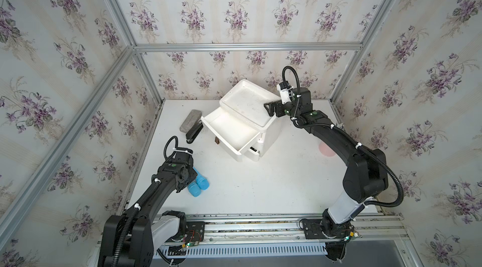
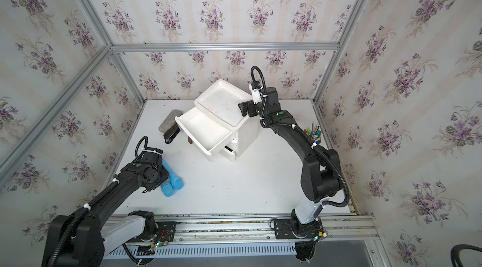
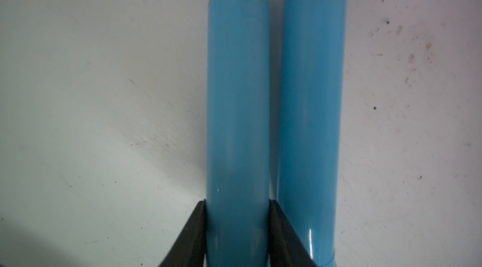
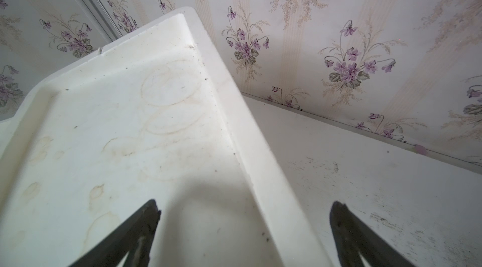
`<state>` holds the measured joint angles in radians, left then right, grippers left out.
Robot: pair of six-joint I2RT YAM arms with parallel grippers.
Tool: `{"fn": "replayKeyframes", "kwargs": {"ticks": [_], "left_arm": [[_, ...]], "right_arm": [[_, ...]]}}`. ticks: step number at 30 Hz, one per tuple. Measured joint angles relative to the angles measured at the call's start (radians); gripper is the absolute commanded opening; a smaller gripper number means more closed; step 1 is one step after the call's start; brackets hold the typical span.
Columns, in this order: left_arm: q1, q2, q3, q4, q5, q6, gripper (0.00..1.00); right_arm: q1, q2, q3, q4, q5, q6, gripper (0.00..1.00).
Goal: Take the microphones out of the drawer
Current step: Place the microphone at the center of the board.
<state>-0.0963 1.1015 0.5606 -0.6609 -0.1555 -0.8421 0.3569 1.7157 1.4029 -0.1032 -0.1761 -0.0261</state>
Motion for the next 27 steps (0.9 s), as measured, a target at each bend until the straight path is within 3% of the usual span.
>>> {"fn": "replayKeyframes", "kwargs": {"ticks": [20, 27], "left_arm": [[0.000, -0.028, -0.008, 0.019, 0.002, -0.004, 0.54], [0.000, -0.074, 0.037, 0.006, 0.024, -0.004, 0.80]], "right_arm": [[0.000, 0.000, 0.000, 0.000, 0.000, 0.000, 1.00], [0.000, 0.001, 0.000, 0.000, -0.001, 0.000, 1.00]]}}
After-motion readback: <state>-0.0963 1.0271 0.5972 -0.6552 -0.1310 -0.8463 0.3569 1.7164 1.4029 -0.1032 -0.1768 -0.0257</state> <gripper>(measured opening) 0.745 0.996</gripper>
